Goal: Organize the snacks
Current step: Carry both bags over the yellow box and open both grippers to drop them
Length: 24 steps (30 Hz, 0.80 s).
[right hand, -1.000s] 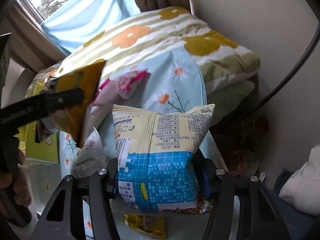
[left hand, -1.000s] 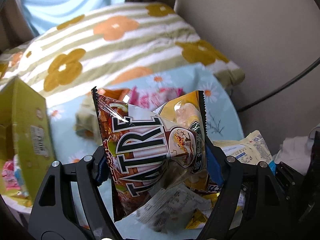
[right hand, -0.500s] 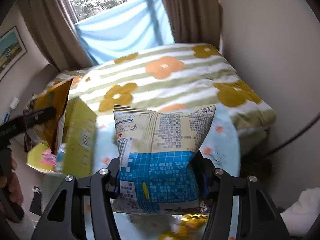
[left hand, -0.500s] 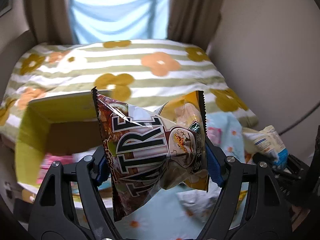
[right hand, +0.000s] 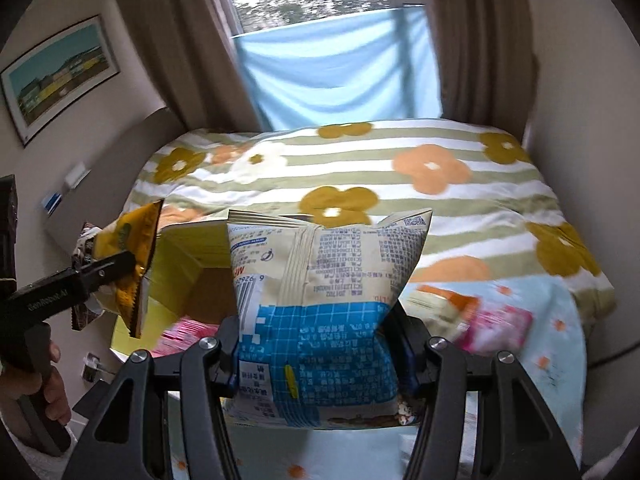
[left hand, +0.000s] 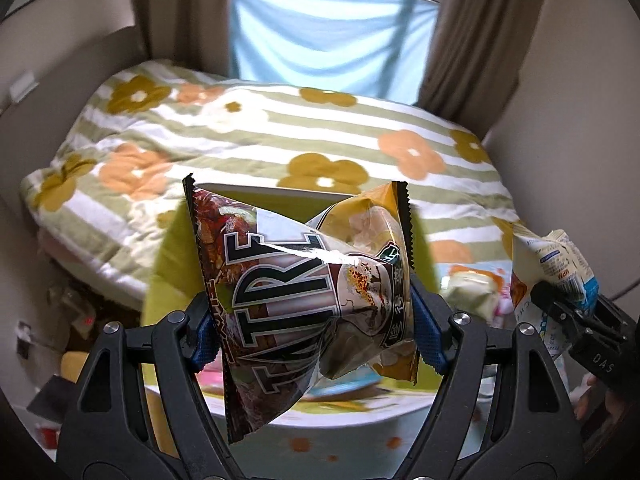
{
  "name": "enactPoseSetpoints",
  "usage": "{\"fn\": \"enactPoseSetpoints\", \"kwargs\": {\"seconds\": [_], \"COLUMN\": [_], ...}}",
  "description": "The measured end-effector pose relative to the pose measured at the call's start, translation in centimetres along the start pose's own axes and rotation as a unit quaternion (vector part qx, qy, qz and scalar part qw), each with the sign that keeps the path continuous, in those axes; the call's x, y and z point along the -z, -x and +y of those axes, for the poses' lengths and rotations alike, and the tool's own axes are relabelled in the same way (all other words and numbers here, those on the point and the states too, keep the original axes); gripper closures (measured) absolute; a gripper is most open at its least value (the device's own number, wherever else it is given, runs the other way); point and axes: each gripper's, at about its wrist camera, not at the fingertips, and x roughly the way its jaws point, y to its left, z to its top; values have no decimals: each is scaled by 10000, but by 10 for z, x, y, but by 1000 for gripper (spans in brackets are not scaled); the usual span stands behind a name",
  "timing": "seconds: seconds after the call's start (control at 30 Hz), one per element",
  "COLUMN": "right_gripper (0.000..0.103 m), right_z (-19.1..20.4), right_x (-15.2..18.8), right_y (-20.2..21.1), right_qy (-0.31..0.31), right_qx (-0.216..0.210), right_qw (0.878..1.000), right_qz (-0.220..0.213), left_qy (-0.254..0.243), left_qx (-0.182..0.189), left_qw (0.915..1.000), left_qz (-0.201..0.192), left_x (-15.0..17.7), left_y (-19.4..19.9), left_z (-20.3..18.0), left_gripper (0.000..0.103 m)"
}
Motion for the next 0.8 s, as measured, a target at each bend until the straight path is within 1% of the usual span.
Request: {"fn": "enactPoseSetpoints", "kwargs": {"seconds": [0.13, 0.2, 0.3, 0.37, 0.5, 0.67, 0.77, 0.8], "right_gripper": [50, 50, 50, 50, 50, 50, 50, 50], "right_z": [35, 45, 61, 66, 70, 66, 63, 61], "right_x": [-9, -12, -14, -14, -15, -22, -24, -24], "right_y": [-31, -45, -69, -78, -94, -100, -104, -107], "right_qy": [62, 72, 77, 69, 59, 58, -15, -42], "right_qx": [-162, -213, -220, -203, -142, -139, -155, -176], "right_qw": [9998, 9996, 9992, 9989, 9980, 9978, 9977, 9975], "right_qz": [131, 196, 328, 426, 616, 641, 659, 684], "left_qy": [124, 131, 128, 122, -11, -125, -159, -245], "left_qx": [-87, -80, -23, 41, 137, -34, 2, -30], "left_qw": [9997, 9992, 9979, 9965, 9942, 9934, 9921, 9920], "left_qz": [179, 369, 641, 828, 1067, 1139, 1243, 1240], "left_x": [-4, -6, -5, -5, -8, -13, -15, -15], "left_y": [-16, -32, -57, -79, -113, -137, -146, -148], "left_z": [42, 59, 72, 76, 69, 61, 59, 56], "left_gripper": [28, 28, 28, 28, 28, 28, 23, 17]}}
